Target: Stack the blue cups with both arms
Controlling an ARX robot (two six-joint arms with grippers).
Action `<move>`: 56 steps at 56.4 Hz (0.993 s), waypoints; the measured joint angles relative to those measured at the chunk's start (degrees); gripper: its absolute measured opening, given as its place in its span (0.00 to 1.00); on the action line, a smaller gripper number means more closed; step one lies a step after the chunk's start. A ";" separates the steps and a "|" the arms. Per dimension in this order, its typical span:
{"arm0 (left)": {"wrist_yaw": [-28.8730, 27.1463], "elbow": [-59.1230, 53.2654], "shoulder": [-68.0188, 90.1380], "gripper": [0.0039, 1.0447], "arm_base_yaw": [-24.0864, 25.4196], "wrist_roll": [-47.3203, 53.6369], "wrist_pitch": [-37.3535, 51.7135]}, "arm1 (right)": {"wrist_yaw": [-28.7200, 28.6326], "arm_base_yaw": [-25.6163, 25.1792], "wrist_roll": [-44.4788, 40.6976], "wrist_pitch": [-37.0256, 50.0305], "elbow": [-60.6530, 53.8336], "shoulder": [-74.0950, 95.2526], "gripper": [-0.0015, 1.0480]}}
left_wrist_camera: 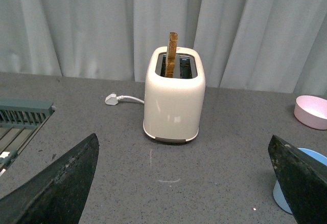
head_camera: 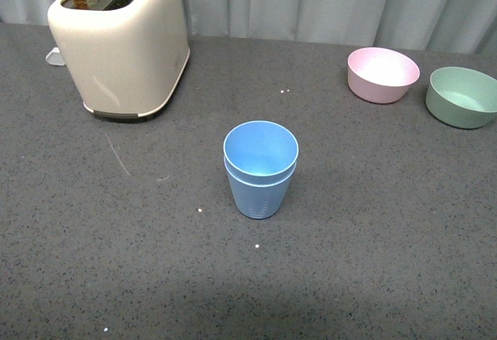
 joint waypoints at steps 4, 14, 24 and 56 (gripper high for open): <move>0.00 0.02 0.00 0.94 0.00 0.00 0.00 | 0.00 0.00 0.00 0.00 0.00 0.00 0.43; 0.00 0.02 0.00 0.94 0.00 0.00 0.00 | 0.00 0.00 0.00 0.00 0.00 0.00 0.75; 0.00 0.02 0.00 0.94 0.00 0.00 0.00 | 0.00 0.00 0.04 0.00 0.00 0.00 0.90; 0.00 0.02 0.00 0.94 0.00 0.00 0.00 | 0.00 0.00 0.04 0.00 0.00 0.00 0.91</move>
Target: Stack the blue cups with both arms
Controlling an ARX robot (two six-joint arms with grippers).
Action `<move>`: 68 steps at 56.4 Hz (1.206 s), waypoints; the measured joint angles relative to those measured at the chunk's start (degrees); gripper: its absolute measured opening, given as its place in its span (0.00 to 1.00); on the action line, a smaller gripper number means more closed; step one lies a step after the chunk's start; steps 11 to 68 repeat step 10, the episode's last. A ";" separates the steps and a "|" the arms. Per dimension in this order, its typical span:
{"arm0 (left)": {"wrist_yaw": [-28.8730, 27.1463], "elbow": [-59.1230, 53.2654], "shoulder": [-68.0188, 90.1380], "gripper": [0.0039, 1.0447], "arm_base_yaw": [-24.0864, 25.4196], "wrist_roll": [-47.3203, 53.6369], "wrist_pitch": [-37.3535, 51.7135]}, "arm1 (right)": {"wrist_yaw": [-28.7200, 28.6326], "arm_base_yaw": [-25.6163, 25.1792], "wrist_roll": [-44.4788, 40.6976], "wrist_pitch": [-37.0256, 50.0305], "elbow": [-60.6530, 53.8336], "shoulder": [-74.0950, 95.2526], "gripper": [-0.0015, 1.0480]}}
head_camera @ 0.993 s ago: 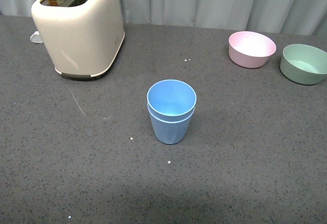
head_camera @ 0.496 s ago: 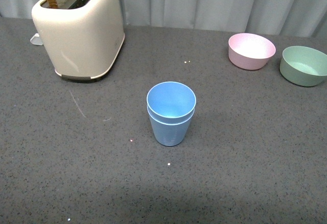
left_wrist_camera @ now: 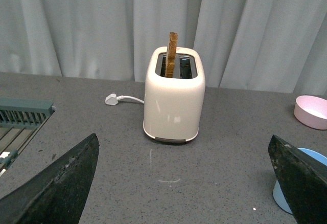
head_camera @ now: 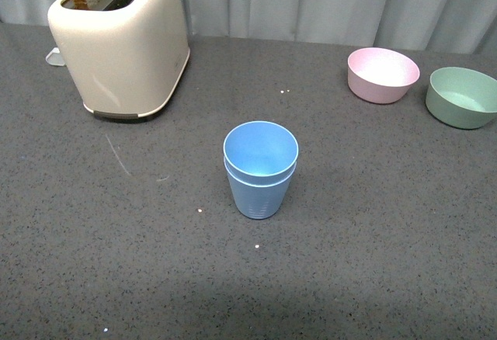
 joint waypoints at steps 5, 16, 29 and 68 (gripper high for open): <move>0.00 0.00 0.00 0.94 0.00 0.00 0.00 | 0.00 0.00 0.00 0.00 0.00 0.00 0.91; 0.00 0.00 0.00 0.94 0.00 0.00 0.00 | 0.00 0.00 -0.02 0.00 0.00 0.00 0.91; 0.00 0.00 0.00 0.94 0.00 0.00 0.00 | 0.00 0.00 -0.02 0.00 0.00 0.00 0.91; 0.00 0.00 0.00 0.94 0.00 0.00 0.00 | 0.00 0.00 -0.02 0.00 0.00 0.00 0.91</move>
